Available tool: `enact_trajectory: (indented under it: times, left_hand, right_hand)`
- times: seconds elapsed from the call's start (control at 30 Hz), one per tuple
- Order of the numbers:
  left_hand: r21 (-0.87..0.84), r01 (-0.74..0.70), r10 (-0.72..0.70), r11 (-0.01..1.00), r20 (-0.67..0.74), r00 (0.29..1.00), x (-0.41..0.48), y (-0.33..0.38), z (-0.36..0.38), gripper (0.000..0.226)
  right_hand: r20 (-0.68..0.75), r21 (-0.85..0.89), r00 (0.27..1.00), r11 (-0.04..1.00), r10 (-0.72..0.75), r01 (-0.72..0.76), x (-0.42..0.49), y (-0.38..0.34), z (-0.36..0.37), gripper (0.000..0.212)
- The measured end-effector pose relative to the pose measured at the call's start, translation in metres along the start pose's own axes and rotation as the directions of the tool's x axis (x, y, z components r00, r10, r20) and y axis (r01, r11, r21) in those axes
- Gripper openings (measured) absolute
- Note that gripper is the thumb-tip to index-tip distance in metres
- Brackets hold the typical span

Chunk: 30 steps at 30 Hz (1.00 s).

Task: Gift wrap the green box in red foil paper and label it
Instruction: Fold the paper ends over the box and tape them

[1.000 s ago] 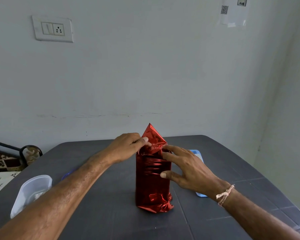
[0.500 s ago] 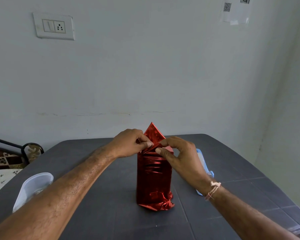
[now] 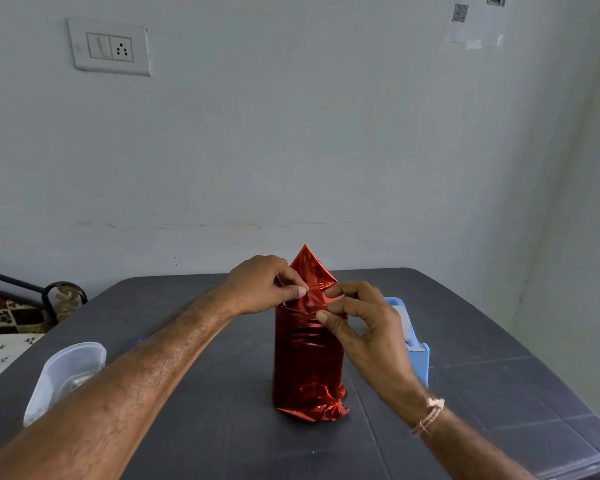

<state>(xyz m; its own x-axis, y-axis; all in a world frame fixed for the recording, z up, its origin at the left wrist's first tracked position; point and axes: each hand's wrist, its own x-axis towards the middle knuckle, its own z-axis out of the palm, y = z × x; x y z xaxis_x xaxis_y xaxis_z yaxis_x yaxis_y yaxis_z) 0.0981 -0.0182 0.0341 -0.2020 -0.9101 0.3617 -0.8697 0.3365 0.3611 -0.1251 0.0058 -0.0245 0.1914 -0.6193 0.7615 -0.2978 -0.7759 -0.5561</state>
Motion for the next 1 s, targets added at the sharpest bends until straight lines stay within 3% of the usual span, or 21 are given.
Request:
enact_trajectory:
  times: [0.27,0.57,1.0]
  left_hand:
    - [0.035,0.037,-0.036,0.999,-0.047,0.998,0.0,0.007,0.004,0.021]
    - [0.17,0.061,-0.057,0.984,-0.029,0.998,0.004,0.015,0.008,0.047]
    - [0.181,0.068,-0.07,0.981,0.002,0.998,0.006,0.014,0.009,0.077]
  right_hand:
    - [-0.047,0.048,0.998,0.998,0.041,-0.039,-0.021,0.001,0.007,0.004]
    - [-0.092,0.105,0.993,0.992,0.073,-0.064,-0.034,0.005,0.014,0.004]
    - [-0.121,0.092,0.987,0.991,0.108,-0.097,-0.043,0.019,0.023,0.006]
